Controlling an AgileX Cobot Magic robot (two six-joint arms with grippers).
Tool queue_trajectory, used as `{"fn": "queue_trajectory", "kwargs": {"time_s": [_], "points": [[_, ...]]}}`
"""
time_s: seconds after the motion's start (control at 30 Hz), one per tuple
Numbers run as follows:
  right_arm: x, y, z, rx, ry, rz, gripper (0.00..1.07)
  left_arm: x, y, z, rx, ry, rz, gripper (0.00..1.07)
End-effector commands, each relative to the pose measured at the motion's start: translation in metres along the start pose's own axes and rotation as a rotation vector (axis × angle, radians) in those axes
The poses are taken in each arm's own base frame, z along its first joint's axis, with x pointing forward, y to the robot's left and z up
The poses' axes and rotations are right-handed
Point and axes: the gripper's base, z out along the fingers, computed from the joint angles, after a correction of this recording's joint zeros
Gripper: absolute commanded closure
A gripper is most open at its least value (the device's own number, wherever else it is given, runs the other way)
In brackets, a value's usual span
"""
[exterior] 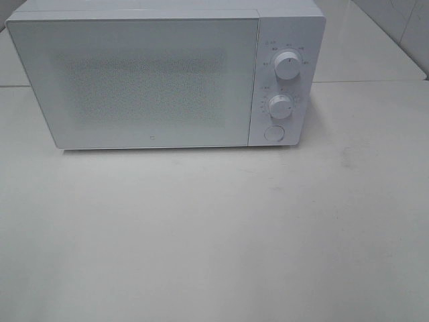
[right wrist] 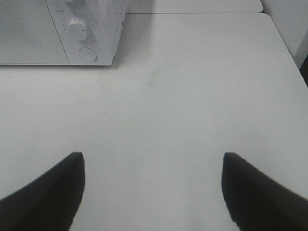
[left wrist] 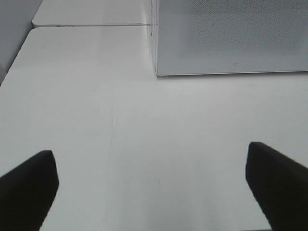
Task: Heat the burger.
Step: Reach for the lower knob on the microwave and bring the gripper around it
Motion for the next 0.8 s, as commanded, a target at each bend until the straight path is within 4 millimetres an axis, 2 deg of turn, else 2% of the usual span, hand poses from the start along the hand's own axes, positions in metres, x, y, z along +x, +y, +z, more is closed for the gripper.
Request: {"fn": "queue_trajectory", "kwargs": {"time_s": [0.03,0.4,0.57,0.8], "points": [[0.002,0.0,-0.003,0.001,-0.038,-0.008,0.32,0.002,-0.001,-0.003,0.0,-0.024,-0.006,0.09],[0.0,0.0,-0.003,-0.001,-0.035,-0.018,0.32,0.002,-0.001,-0.003,0.0,-0.024,-0.006,0.09],[-0.016,0.001,-0.005,-0.007,-0.079,-0.017,0.32,0.002,-0.001,-0.003,0.0,-0.024,-0.006,0.09],[-0.045,0.005,0.017,-0.014,-0.122,-0.026,0.32,0.002,-0.001,-0.003,0.0,-0.024,-0.006,0.09]]}}
